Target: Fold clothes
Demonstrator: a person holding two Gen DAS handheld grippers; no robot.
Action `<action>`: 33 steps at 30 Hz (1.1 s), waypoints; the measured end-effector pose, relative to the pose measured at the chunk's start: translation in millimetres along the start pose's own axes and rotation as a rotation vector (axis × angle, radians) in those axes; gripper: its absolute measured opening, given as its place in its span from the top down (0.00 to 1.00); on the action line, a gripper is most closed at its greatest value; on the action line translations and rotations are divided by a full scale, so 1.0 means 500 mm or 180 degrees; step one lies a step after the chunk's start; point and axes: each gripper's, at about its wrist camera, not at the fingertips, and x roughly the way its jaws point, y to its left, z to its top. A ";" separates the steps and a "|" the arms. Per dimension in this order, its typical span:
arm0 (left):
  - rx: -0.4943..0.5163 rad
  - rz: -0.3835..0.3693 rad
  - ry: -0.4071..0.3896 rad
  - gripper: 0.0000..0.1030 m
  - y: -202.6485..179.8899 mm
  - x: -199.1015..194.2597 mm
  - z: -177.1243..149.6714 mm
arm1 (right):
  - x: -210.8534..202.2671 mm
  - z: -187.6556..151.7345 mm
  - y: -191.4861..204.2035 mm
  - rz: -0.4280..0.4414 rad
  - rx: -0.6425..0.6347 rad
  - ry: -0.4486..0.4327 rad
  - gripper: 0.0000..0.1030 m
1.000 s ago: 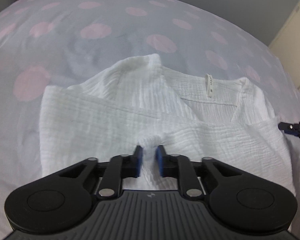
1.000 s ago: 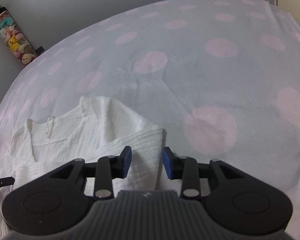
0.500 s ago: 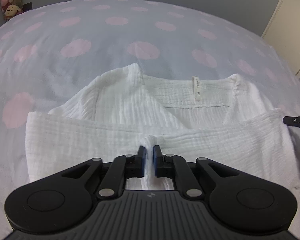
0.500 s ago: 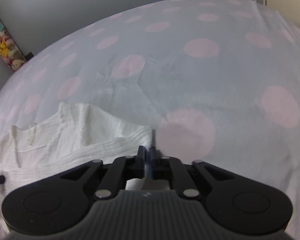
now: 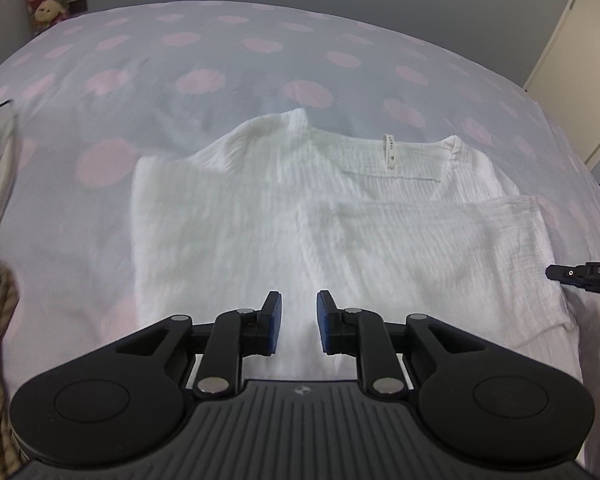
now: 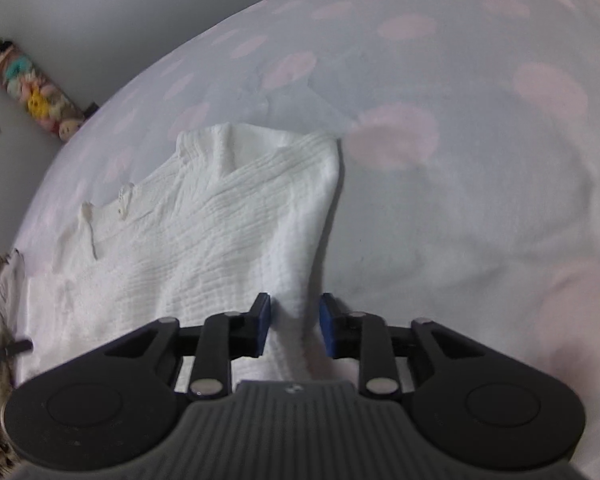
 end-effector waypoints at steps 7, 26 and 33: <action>-0.0132 0.0182 0.0112 0.84 0.049 -0.059 -0.068 | 0.005 -0.013 -0.010 -0.0180 -0.0014 0.0025 0.98; 0.0835 -0.0224 0.0673 0.75 0.018 -0.291 -0.260 | -0.314 -0.236 0.046 0.0126 -0.1106 0.0130 0.66; 0.1768 -0.0526 0.0994 0.69 -0.060 -0.368 -0.356 | -0.420 -0.353 0.061 0.0207 -0.1563 0.0320 0.66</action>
